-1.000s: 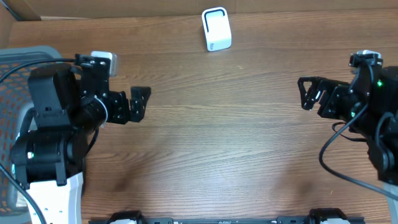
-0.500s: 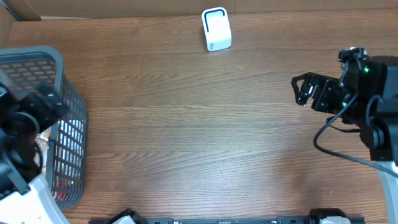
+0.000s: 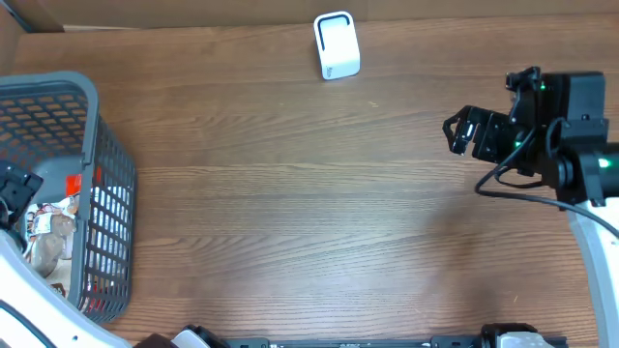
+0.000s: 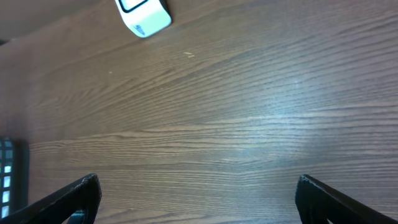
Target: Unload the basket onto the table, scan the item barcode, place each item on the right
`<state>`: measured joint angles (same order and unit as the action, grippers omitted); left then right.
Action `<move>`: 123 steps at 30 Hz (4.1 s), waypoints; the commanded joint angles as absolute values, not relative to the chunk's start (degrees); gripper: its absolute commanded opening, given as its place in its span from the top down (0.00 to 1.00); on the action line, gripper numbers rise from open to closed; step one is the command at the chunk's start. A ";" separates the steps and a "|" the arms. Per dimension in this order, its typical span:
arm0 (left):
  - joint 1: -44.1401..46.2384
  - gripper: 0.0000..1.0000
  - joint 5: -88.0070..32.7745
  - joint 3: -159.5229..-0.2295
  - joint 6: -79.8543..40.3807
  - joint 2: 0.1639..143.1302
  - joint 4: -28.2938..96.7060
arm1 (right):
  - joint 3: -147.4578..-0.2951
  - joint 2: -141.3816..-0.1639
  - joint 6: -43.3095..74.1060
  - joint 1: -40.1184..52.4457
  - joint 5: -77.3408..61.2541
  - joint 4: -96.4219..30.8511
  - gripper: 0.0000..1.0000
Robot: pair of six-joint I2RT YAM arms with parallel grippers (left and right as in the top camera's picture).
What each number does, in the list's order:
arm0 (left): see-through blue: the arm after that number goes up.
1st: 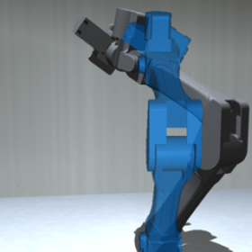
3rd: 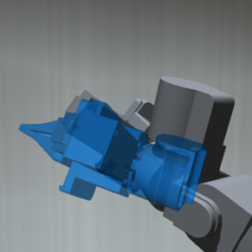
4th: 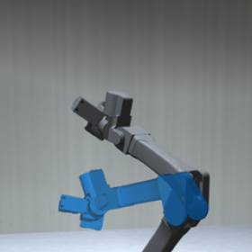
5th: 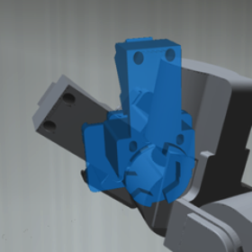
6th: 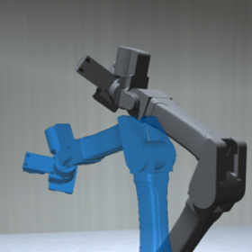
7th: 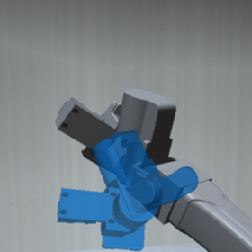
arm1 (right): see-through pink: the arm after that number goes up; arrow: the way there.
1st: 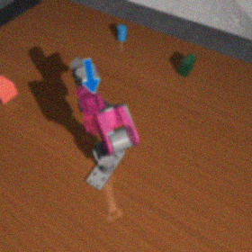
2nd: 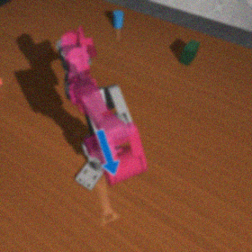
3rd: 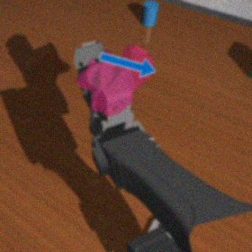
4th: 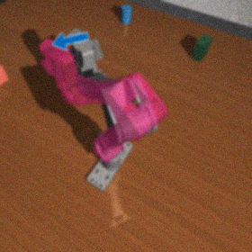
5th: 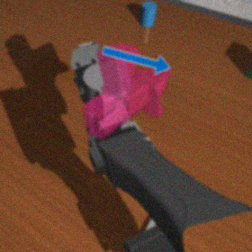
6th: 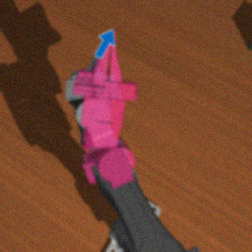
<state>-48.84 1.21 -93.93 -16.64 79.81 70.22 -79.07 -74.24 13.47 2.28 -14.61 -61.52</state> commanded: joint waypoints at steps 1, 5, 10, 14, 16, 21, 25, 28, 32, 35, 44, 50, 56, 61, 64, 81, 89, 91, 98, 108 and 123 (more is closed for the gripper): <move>-48.82 0.11 1.93 -85.12 -17.56 79.77 65.10 | -80.75 -75.55 13.23 2.57 -14.66 -61.56 0.00; -48.82 0.10 1.39 -76.47 -16.03 79.79 58.13 | -80.73 -76.69 13.23 2.57 -14.61 -61.91 0.00; -48.73 0.09 -0.01 -68.77 -11.60 81.28 50.87 | -80.73 -77.38 13.23 2.57 -14.66 -61.84 0.00; -48.73 0.10 0.21 -67.75 -10.39 84.38 48.80 | -80.73 -77.38 13.26 2.57 -14.66 -61.80 0.00; -48.73 0.13 0.62 -67.75 -9.04 86.28 47.66 | -80.73 -77.38 13.26 2.57 -14.66 -61.58 0.00; -48.73 0.15 0.60 -67.75 -2.46 91.39 46.74 | -80.73 -77.38 13.23 2.57 -14.66 -61.65 0.00; -48.73 0.18 0.62 -67.75 -1.04 94.28 46.83 | -80.73 -77.38 13.23 2.57 -14.66 -61.65 0.00; -48.73 0.20 0.67 -67.75 0.30 95.15 46.00 | -80.73 -77.38 13.23 2.57 -14.66 -61.65 0.00; -48.73 0.23 5.69 -67.75 0.16 95.22 45.41 | -80.73 -77.38 13.23 2.57 -14.66 -61.65 0.00; -48.73 0.24 8.69 -67.75 -0.21 95.22 45.56 | -80.73 -77.38 13.23 2.57 -14.66 -61.65 0.00; -48.73 0.23 13.78 -67.61 -0.14 95.33 43.03 | -80.73 -77.38 13.23 2.57 -14.66 -61.65 0.00; -48.62 0.25 18.65 -67.59 -0.19 97.17 43.09 | -80.73 -77.38 13.23 2.57 -14.66 -61.65 0.00; -48.62 0.30 23.59 -67.59 -0.49 102.13 43.66 | -80.73 -77.38 13.23 2.57 -14.66 -61.65 0.00; -48.62 0.29 32.01 -67.59 -3.95 105.08 43.64 | -80.73 -77.38 13.23 2.57 -14.66 -61.65 0.00; -48.64 0.27 33.56 -67.59 -4.93 106.87 43.42 | -80.73 -77.38 13.26 2.57 -14.66 -61.65 0.00; -48.58 0.46 39.86 -67.59 -7.97 115.07 40.05 | -80.73 -77.38 13.26 2.57 -14.66 -61.65 0.00; -46.09 0.96 39.16 -68.79 -7.73 114.83 41.47 | -80.73 -77.38 13.23 2.57 -14.66 -61.65 0.00; -44.99 0.96 39.11 -70.35 -7.75 114.50 42.94 | -80.73 -77.38 13.23 2.57 -14.66 -61.65 0.00; -40.07 0.96 32.77 -82.56 -7.94 112.25 51.33 | -80.73 -77.38 13.26 2.57 -14.66 -61.65 0.00; -36.29 0.96 17.82 -107.94 -7.66 105.71 63.99 | -80.73 -77.38 13.23 2.57 -14.66 -61.65 0.00; -30.17 0.96 3.25 -112.68 -5.93 81.25 66.15 | -80.73 -77.38 13.23 2.57 -14.66 -61.65 0.00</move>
